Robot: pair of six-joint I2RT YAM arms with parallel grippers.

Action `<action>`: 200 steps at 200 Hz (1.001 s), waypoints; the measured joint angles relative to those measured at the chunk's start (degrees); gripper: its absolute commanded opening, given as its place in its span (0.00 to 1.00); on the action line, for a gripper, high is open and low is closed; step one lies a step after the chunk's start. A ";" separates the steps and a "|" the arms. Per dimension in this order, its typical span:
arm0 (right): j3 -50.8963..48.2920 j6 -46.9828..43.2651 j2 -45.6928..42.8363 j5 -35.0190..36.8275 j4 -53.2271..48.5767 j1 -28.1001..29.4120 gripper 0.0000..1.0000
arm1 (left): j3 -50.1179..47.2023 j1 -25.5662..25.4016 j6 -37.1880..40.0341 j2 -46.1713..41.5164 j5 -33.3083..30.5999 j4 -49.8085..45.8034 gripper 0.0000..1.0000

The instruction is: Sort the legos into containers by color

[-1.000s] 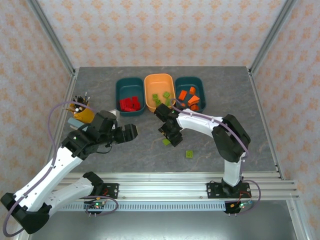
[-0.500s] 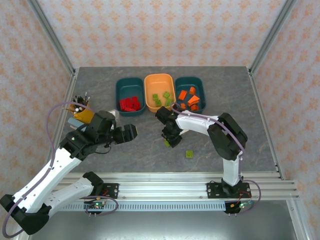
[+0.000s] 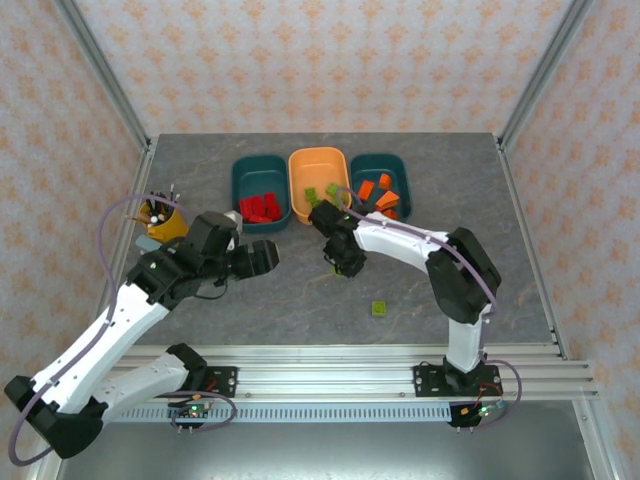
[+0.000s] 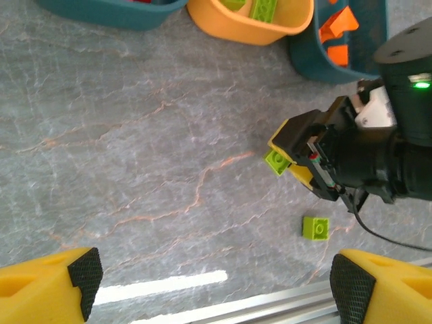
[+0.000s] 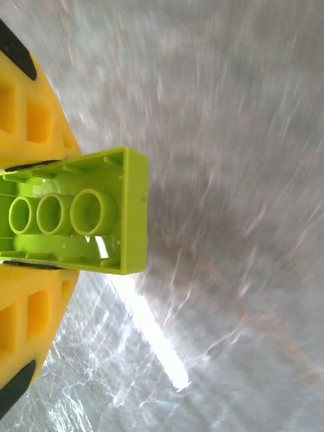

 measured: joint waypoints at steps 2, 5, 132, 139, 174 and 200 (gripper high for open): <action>0.37 -0.50 -0.13 0.33 -0.11 -0.04 0.31 | 0.44 0.00 -0.13 0.59 -0.04 0.00 0.91; 1.18 -1.22 -0.37 0.85 -0.22 -0.13 0.31 | 1.25 0.02 -0.20 1.36 -0.13 0.02 0.92; 41.33 -39.17 24.61 3.67 2.64 -10.40 0.31 | 22.12 10.54 -3.08 31.74 2.01 9.84 0.91; 43.25 -40.09 26.38 3.34 2.49 -10.88 0.32 | 22.97 10.54 -2.93 32.70 2.03 10.29 0.91; 53.66 -42.80 34.60 1.49 1.75 -13.27 0.35 | 25.22 10.54 -2.62 35.54 2.03 11.43 0.91; 60.06 -43.80 39.63 -0.11 1.81 -14.56 0.43 | 25.22 10.54 -2.32 35.69 2.01 11.54 0.91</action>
